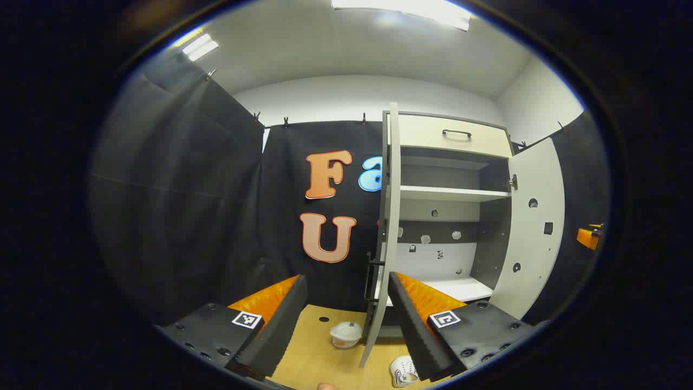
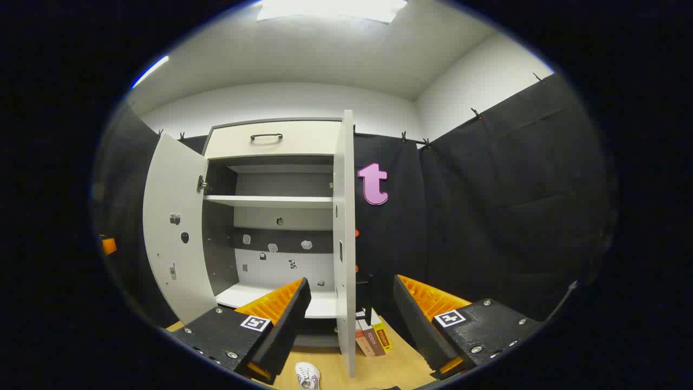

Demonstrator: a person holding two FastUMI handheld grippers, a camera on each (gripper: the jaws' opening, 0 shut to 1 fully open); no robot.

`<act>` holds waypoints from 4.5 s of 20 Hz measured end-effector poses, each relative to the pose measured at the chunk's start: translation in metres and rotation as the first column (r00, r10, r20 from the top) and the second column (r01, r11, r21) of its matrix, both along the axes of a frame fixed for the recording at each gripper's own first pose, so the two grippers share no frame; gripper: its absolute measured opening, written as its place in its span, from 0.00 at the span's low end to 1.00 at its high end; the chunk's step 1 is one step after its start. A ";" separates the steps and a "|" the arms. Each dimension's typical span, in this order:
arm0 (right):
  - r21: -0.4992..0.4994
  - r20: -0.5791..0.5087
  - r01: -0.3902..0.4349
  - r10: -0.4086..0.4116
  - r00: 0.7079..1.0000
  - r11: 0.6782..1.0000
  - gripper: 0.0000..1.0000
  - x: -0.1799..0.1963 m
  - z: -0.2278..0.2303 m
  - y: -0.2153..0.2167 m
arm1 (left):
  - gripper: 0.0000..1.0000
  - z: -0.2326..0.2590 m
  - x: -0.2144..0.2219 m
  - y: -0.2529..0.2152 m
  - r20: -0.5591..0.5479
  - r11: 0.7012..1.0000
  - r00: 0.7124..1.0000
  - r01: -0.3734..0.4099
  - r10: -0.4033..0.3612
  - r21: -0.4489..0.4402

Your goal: Grab one shoe with the right hand and put it into the shoe cabinet, grab the other shoe with the left hand and put it into the shoe cabinet; then close the right door with the right hand and the left door with the left hand.

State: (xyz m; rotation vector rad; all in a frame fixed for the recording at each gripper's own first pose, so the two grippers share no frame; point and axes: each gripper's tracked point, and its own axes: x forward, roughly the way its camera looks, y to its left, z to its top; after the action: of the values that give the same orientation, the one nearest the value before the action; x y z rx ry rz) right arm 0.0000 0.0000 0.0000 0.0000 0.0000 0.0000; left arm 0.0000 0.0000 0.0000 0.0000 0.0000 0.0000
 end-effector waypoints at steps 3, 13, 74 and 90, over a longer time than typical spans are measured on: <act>-0.002 -0.014 0.013 -0.013 1.000 1.000 0.94 0.000 -0.003 -0.010 | 0.96 0.015 0.000 -0.001 0.031 1.000 0.999 -0.008 0.008 0.003; -0.025 -0.021 0.060 -0.061 0.998 0.998 0.94 0.000 -0.007 -0.039 | 0.96 0.018 -0.001 -0.019 0.034 1.000 0.999 0.005 -0.005 0.021; 0.094 -0.868 -0.138 0.149 0.474 0.986 0.30 0.004 -0.618 0.132 | 0.97 -0.132 -0.048 0.048 -0.253 0.985 0.953 -0.154 0.170 0.080; 0.145 -0.826 -0.088 0.170 0.538 0.985 0.00 0.000 -0.477 0.169 | 0.97 -0.180 -0.044 -0.002 -0.314 1.000 0.949 -0.012 0.013 0.004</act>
State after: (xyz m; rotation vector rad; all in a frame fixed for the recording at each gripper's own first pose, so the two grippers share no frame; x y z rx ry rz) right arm 0.0004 0.1693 -0.4771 0.0896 0.9918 0.1539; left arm -0.0444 -0.0021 -0.1804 0.0024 0.3195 0.0123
